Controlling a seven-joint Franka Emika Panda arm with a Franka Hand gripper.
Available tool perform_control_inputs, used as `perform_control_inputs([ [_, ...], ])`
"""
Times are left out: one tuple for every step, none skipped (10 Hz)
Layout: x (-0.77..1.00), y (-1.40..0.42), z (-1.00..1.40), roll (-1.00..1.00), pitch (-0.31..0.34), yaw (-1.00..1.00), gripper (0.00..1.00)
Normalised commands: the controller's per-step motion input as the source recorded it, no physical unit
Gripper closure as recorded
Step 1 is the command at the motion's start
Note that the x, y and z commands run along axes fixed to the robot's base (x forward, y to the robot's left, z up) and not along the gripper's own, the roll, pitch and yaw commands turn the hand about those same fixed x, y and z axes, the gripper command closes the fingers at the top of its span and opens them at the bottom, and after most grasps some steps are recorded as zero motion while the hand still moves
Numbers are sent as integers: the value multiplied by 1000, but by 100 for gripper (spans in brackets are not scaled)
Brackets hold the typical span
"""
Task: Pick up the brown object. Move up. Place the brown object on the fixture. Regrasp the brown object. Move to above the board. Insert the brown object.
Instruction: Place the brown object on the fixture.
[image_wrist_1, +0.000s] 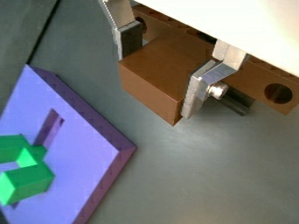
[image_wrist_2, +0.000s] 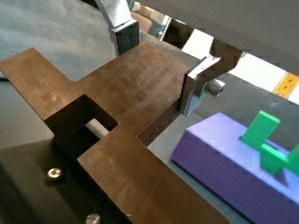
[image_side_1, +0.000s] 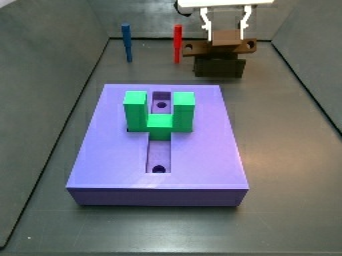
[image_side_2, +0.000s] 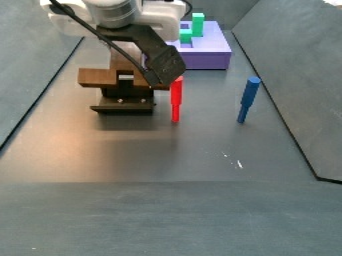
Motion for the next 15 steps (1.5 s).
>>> perform_control_inputs([
  [134,129,-137,171,54,0,100],
  [126,157,-97,120,80,0,100],
  [100,166,-86,54,74,0,100],
  [97,137,-123,14,37,-9,100],
  [111,97,-163,17,20,-6,100],
  [83,37,-203,51,31,-40,100],
  [91,37,-177,60,86,-40,100],
  [83,29,-197,40,63,-31,100],
  [54,29,-209,51,51,-34,100],
  [40,34,-169,89,71,-31,100],
  [31,20,-169,114,83,-26,100],
  [46,0,-154,91,86,-29,100],
  [74,0,-97,57,91,-29,100],
  [83,0,-20,14,103,-20,100],
  [54,0,0,0,0,0,100],
])
